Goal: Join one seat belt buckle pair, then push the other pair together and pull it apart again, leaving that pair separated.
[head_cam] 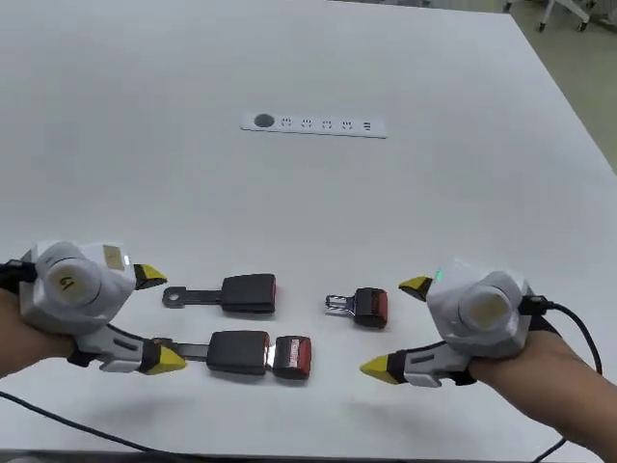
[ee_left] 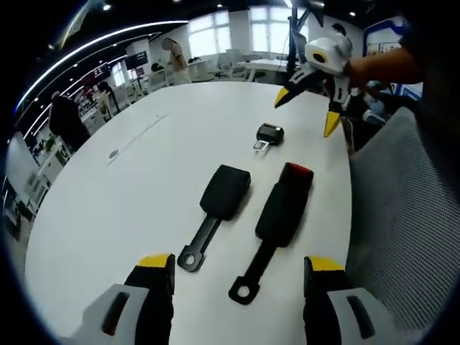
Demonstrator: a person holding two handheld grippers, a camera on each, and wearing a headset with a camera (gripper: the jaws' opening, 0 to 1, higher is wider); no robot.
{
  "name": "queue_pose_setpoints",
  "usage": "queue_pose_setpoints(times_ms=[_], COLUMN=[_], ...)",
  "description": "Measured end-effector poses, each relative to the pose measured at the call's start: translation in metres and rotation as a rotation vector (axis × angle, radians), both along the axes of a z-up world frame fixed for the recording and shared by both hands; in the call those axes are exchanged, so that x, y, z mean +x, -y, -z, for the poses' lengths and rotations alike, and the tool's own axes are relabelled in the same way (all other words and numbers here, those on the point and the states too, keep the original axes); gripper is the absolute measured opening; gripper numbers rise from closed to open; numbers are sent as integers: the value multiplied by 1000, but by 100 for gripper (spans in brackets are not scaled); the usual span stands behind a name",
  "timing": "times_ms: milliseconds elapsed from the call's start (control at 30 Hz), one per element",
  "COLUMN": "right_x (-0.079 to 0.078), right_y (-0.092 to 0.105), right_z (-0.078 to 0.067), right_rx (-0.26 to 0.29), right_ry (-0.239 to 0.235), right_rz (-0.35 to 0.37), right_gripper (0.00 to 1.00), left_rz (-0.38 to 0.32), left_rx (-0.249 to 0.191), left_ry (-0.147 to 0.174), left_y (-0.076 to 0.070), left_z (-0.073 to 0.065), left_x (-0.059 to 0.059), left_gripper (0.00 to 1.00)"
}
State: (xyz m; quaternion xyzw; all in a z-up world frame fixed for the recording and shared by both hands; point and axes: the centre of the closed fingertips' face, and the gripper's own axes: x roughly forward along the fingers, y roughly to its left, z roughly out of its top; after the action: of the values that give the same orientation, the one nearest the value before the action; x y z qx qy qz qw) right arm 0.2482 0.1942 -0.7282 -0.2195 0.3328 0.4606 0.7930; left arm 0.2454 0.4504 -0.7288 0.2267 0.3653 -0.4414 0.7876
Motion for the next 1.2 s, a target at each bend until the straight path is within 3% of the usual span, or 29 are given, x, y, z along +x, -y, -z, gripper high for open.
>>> queue_pose_setpoints(times_ms=[100,167,233,300,333,400,467,600,833,967,1067,1200], right_x=[-3,-6,-6,-7,-8,-9,-8,-14,-21,-24,-24,-27], right_y=[3,6,7,9,11,11,12,13,13,9,5,3], right_z=[1,2,3,7,8,4,1,3,2,-1,-10,-9], right_rx=[7,18,22,26,28,43,55,56,72,108,166,166], right_ry=[-3,-1,5,9,14,31,51,38,24,8,7,8], right_rz=[19,42,53,62,68,78,91,108,130,156,205,206], right_gripper=[78,82,86,92,93,97,99,99,99,99,98,96], left_rz=[-60,-118,-144,-186,-210,-256,-254,-280,-258,-264,-275,-274], left_rx=[-46,-83,-92,-126,-160,-191,-181,-177,-168,-176,-192,-193], left_ry=[-7,-9,-9,-13,3,-9,-2,14,27,17,4,4], left_y=[-1,-10,-15,-20,-22,-24,-25,-33,-32,-31,-32,-30], left_z=[-5,-6,-6,-7,-12,-15,-16,-14,-11,-10,-6,-5], left_x=[-5,-9,-11,-12,-11,-14,-17,-19,-25,-28,-29,-30], left_gripper=[81,84,87,90,89,90,91,100,100,100,100,100])
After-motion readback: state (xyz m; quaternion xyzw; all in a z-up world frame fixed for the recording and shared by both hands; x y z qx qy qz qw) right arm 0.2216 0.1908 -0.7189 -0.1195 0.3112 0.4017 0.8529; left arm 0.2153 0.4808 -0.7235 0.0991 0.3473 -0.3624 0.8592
